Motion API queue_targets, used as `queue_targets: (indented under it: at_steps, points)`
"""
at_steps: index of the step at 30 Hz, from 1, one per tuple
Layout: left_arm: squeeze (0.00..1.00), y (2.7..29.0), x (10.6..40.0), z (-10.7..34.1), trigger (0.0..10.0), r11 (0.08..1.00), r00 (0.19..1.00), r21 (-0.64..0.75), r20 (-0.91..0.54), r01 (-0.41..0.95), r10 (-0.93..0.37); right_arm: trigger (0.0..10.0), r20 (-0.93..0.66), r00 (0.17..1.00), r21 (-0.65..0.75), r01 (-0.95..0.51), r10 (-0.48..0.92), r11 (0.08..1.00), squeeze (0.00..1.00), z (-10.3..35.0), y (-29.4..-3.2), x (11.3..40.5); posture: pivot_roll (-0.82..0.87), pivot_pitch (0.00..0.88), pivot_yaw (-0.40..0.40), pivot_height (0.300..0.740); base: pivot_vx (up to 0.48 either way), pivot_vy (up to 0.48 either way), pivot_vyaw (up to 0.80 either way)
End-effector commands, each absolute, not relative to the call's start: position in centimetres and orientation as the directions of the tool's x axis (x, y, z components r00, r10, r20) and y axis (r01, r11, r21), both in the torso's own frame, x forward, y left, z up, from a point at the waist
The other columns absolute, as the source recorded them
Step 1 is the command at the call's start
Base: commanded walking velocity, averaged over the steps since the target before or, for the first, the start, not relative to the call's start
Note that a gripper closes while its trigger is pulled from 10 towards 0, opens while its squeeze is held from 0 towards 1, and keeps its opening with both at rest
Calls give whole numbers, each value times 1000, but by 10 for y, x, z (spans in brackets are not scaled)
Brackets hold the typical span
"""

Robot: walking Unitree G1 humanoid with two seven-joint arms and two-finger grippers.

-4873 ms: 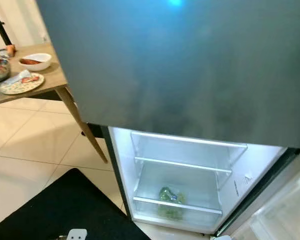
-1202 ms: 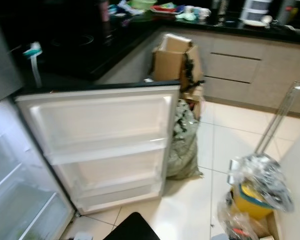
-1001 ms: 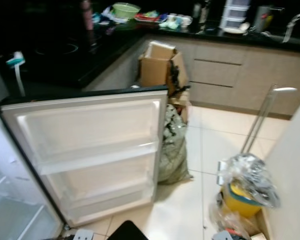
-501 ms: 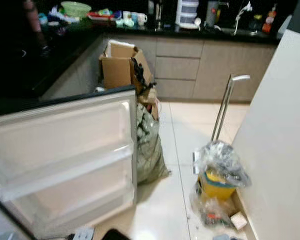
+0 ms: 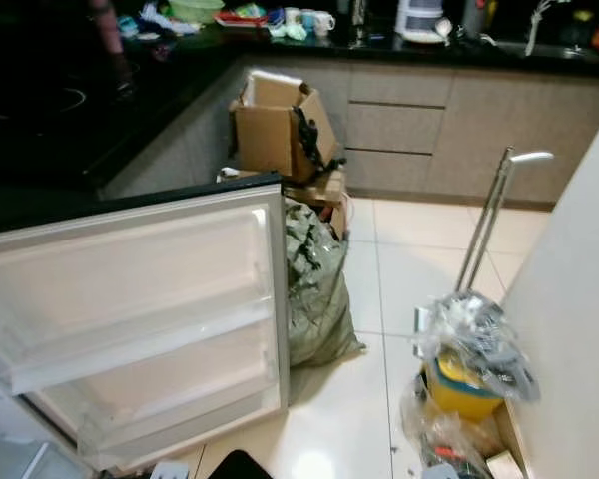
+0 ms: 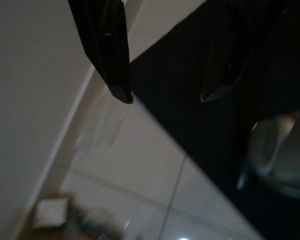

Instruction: Restocking fridge

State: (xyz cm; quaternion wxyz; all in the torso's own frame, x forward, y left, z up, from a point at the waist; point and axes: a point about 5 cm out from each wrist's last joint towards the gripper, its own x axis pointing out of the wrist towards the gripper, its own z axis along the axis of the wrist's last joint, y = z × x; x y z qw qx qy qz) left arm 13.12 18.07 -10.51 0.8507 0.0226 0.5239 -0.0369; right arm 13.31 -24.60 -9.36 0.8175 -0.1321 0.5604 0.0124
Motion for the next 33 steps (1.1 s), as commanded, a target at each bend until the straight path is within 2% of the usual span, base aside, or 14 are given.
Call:
queue_targets:
  at_steps: [1, 14, 18, 20, 33]
  points:
    - [0, 183, 122, -108, 10000, 998, 420, 12, -907, 69, -18, 10000, -925, 363, -185, -177, -110, 967, 0, -96, -241, 129, -63, 0, -19, 740, 0, 0, 0]
    - [0, 185, 124, -107, 10000, 997, 427, 18, -904, 77, -16, 10000, -925, 366, -183, -194, -102, 964, 0, -96, -240, 129, -63, 0, -17, 740, 0, 0, 0]
    - [0, 185, 124, -107, 10000, 997, 425, 15, -905, 80, -20, 10000, -926, 371, -164, -230, -70, 959, 0, -97, -237, 129, -65, 0, -16, 740, 0, -461, 0]
    - [0, 185, 124, -107, 10000, 997, 426, 19, -905, 72, -13, 10000, -926, 372, -158, -237, -61, 959, 0, -97, -236, 130, -65, 0, -16, 740, 0, -461, 800]
    - [0, 188, 125, -107, 10000, 998, 434, 40, -901, 48, 15, 10000, -927, 374, -137, -238, -40, 962, 0, -97, -234, 129, -66, 0, -15, 740, 0, 0, 794]
